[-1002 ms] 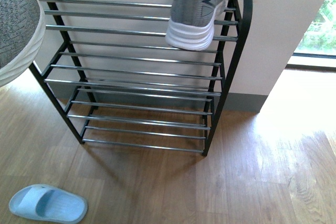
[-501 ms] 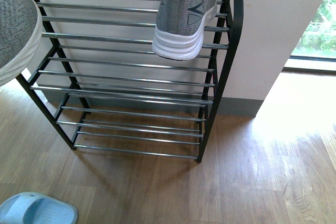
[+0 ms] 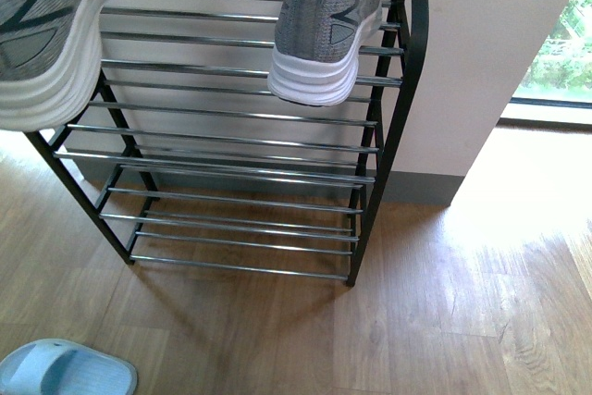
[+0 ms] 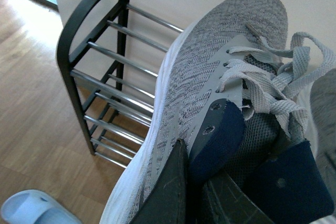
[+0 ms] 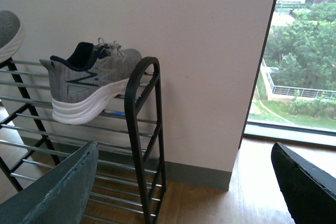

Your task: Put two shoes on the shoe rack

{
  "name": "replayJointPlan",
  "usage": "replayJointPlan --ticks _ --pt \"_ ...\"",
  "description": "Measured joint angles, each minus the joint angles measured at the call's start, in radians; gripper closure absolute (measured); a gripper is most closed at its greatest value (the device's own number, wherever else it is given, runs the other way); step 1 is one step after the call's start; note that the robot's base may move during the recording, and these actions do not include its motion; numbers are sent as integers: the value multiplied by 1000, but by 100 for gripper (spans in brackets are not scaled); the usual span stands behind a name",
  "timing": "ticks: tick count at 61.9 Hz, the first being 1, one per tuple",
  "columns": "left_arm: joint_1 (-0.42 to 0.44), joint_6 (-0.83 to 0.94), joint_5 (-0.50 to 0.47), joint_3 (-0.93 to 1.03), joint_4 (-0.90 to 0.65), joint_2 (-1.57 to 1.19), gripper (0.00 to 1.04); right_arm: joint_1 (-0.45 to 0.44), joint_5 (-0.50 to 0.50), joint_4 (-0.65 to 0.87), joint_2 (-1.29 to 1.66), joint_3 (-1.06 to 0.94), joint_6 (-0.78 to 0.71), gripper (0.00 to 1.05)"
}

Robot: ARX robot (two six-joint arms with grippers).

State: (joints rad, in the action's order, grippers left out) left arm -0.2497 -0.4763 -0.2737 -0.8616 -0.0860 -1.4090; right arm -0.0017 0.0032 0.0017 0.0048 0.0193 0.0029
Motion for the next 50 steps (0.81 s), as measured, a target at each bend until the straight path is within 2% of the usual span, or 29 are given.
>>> replayJointPlan --ticks 9,31,50 --pt "-18 -77 39 -140 16 -159 103 0 0 0 0 0 0 9" --pt "-85 -177 132 -345 40 -430 103 0 0 0 0 0 0 9" --pt "-101 -137 192 -480 73 -545 103 0 0 0 0 0 0 9"
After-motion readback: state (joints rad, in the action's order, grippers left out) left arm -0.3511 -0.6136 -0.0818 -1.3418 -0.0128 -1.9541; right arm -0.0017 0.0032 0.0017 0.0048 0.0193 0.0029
